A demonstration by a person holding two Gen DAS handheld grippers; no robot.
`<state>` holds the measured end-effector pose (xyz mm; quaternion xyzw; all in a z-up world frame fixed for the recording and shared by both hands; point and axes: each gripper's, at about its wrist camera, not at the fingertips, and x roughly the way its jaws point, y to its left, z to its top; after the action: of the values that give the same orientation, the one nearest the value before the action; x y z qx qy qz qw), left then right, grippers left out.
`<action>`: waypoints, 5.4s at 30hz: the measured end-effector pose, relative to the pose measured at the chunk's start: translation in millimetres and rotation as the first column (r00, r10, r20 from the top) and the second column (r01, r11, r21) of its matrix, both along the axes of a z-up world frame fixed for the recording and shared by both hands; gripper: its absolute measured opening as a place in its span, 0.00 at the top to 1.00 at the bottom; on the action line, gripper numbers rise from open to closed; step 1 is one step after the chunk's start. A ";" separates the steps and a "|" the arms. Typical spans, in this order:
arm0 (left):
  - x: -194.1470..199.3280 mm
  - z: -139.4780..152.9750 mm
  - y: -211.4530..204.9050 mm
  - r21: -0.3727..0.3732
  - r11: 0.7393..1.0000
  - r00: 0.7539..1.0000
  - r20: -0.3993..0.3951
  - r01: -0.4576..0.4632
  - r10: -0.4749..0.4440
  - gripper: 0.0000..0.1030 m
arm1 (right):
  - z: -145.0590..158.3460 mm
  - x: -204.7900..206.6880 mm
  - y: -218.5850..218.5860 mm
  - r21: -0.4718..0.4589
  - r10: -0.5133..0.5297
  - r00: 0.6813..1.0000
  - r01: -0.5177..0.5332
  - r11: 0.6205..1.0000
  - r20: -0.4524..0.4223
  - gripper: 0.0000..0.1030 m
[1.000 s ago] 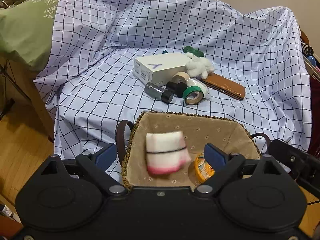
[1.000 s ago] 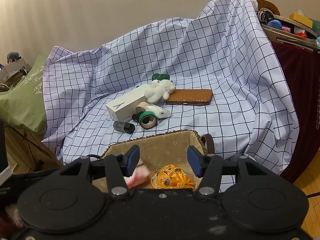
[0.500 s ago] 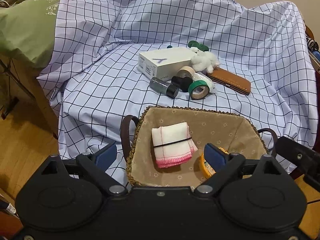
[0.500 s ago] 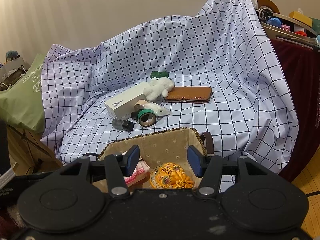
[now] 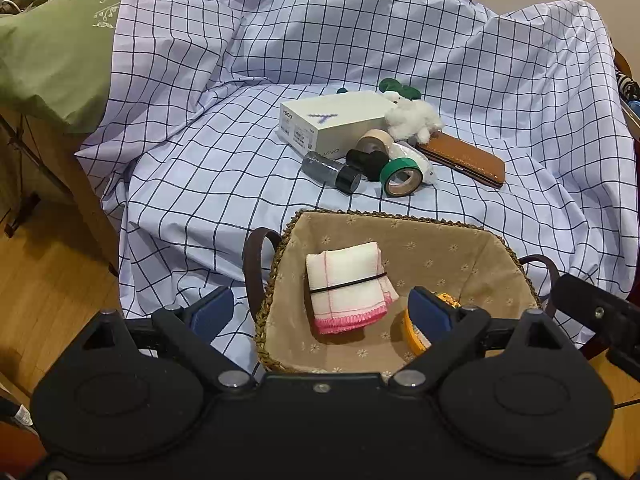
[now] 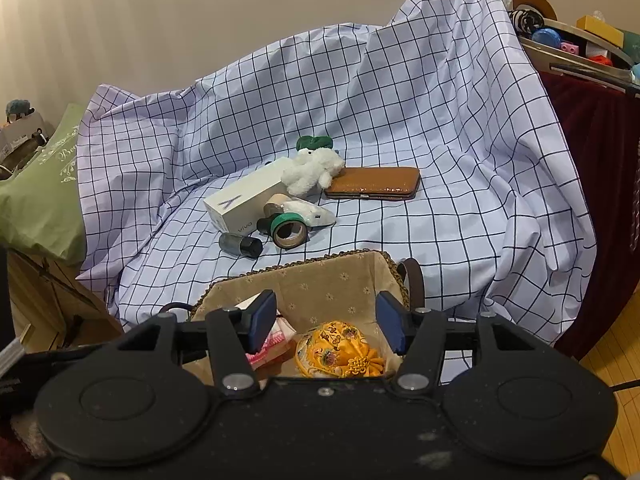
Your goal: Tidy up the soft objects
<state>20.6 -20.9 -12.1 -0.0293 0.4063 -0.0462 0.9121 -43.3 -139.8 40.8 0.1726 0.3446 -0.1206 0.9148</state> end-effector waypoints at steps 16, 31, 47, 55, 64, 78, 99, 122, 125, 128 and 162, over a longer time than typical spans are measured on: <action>1.7 -0.2 2.2 0.008 0.999 0.999 -0.024 0.035 -0.035 0.11 | -2.5 13.1 -9.0 -0.026 0.030 0.997 -0.031 0.999 -0.066 0.30; 12.4 -6.0 -2.5 0.028 0.998 0.997 -0.055 0.065 -0.063 0.04 | -15.1 31.3 -9.9 -0.030 0.054 0.990 -0.058 0.998 -0.133 0.21; 62.1 -2.7 -6.7 0.059 0.992 0.990 -0.094 0.114 -0.108 0.04 | -18.7 96.9 -37.3 -0.029 0.076 0.979 -0.082 0.996 -0.191 0.20; 117.9 -0.4 -14.7 0.076 0.988 0.988 -0.084 0.133 -0.126 0.04 | -18.5 160.7 -55.2 -0.029 0.088 0.976 -0.095 0.995 -0.199 0.19; 188.3 13.2 -12.8 0.080 0.993 0.997 -0.011 0.083 -0.082 0.04 | -12.2 246.0 -79.1 -0.050 0.091 0.985 -0.100 0.994 -0.149 0.19; 301.4 27.3 -0.2 0.139 0.988 0.997 0.016 0.075 -0.078 0.04 | -44.0 384.0 -121.5 -0.046 0.114 0.981 -0.122 0.991 -0.156 0.19; 402.9 -23.1 26.3 0.151 0.989 0.992 -0.124 0.010 0.009 0.04 | -120.8 505.6 -127.6 0.061 0.164 0.938 -0.152 0.986 -0.305 0.19; 432.7 -25.9 -7.8 0.227 0.955 0.977 -0.130 0.193 -0.166 0.10 | -145.7 499.5 -154.3 0.167 0.109 0.947 -0.060 0.984 -0.303 0.52; 439.1 -30.8 -11.4 0.242 0.940 0.965 -0.159 0.242 -0.208 0.17 | -143.8 493.1 -164.0 0.158 0.085 0.952 -0.039 0.987 -0.295 0.52; 445.8 -39.2 -11.1 0.259 0.928 0.953 -0.212 0.266 -0.214 0.20 | -143.8 487.3 -171.5 0.157 0.081 0.952 -0.035 0.987 -0.295 0.52; 488.8 -10.1 -79.0 -0.056 0.975 0.923 -0.315 0.216 -0.223 0.21 | -139.7 459.5 -173.9 0.122 0.060 0.974 -0.034 0.992 -0.219 0.51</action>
<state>509.4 -99.8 -22.3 0.0001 0.5486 -0.1469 0.8231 416.2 -313.8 -98.9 0.2034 0.4550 -0.0971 0.8615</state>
